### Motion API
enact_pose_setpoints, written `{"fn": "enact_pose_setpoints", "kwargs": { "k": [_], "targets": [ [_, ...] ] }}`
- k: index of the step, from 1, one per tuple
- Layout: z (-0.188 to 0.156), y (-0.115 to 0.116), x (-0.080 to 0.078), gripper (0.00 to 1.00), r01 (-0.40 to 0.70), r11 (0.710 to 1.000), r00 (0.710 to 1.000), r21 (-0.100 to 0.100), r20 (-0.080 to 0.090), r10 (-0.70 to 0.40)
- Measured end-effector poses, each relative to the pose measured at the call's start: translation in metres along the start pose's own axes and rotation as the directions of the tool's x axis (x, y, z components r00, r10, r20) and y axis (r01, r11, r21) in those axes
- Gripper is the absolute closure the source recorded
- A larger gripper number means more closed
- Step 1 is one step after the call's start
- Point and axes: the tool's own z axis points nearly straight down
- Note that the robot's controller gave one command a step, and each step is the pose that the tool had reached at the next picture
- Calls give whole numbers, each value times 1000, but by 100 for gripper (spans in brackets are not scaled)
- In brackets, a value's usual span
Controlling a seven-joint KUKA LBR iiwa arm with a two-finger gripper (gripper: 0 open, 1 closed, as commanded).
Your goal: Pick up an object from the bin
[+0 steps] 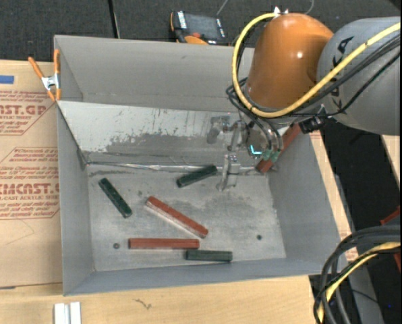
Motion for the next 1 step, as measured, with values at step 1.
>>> {"fn": "enact_pose_setpoints", "kwargs": {
  "k": [1],
  "targets": [
    [161,1,21,0,-271,962,962,-1,2,271]
  ]
}}
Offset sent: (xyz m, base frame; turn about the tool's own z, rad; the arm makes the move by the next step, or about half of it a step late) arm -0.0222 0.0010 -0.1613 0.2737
